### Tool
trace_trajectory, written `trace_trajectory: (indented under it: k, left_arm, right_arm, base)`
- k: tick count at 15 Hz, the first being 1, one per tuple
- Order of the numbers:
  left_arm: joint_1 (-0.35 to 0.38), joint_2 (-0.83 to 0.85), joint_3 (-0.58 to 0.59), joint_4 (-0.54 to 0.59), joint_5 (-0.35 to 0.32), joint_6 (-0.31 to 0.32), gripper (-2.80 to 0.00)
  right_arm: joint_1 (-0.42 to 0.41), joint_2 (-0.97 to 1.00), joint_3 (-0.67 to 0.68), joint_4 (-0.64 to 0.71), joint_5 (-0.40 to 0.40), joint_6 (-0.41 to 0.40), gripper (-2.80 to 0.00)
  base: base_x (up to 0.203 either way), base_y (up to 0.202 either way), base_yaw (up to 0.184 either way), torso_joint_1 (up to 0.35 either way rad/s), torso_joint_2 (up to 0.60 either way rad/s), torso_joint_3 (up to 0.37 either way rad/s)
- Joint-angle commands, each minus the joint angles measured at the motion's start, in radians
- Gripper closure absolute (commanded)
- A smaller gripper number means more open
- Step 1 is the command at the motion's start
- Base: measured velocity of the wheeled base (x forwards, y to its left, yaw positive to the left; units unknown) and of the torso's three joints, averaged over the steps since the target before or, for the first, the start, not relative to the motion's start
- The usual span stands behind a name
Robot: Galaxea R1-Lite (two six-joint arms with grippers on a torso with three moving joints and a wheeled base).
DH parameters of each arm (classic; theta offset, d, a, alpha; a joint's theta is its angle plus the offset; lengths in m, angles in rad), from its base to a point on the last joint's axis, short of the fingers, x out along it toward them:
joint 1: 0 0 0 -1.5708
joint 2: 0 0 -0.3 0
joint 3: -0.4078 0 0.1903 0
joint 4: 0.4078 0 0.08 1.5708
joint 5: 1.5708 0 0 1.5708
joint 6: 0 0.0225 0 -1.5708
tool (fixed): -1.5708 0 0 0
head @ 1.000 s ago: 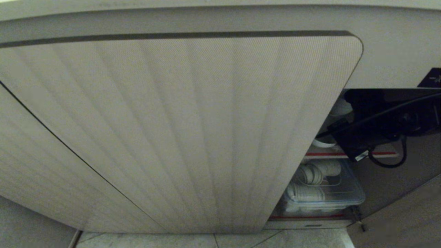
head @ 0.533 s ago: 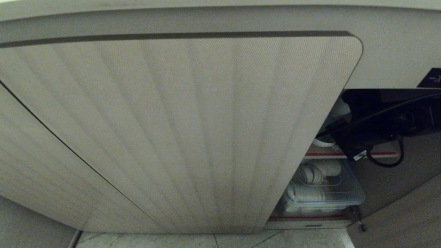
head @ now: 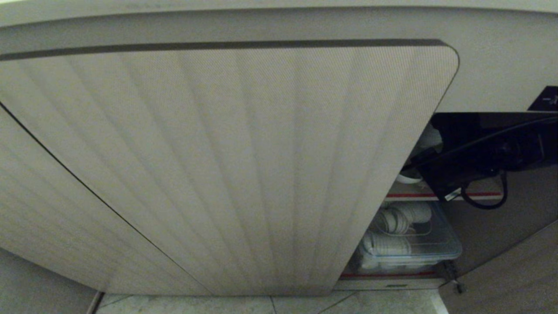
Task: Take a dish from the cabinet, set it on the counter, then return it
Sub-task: Put it back into the cabinet
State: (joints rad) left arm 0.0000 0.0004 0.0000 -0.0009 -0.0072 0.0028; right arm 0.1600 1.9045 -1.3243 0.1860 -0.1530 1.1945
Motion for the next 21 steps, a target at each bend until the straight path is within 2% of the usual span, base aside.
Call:
trace_trajectory:
  k: [1,4,5,14,21]
  left_arm:
    - [0.000,0.000,0.000,-0.001,0.000,0.000,0.00]
    - [0.000,0.000,0.000,-0.001,0.000,0.000,0.00]
    - [0.000,0.000,0.000,-0.001,0.000,0.000,0.00]
    - [0.000,0.000,0.000,-0.001,0.000,0.000,0.00]
    - [0.000,0.000,0.000,-0.001,0.000,0.000,0.00]
  right_arm:
    - [0.001,0.005,-0.001,0.001,0.000,0.007,0.00]
    - [0.001,0.006,-0.003,0.001,0.000,0.007,0.00]
    - [0.001,0.008,-0.006,0.005,0.000,0.008,-2.80]
    - [0.007,0.010,-0.006,0.001,-0.020,0.007,-2.80]
    - [0.031,0.005,0.005,-0.001,-0.083,-0.010,-2.80]
  base:
    - [0.000,0.000,0.000,0.000,0.00,0.000]
    - [0.000,0.000,0.000,0.000,0.00,0.000]
    - [0.000,0.000,0.000,0.000,0.00,0.000]
    - [0.000,0.000,0.000,0.000,0.00,0.000]
    - [0.000,0.000,0.000,0.000,0.00,0.000]
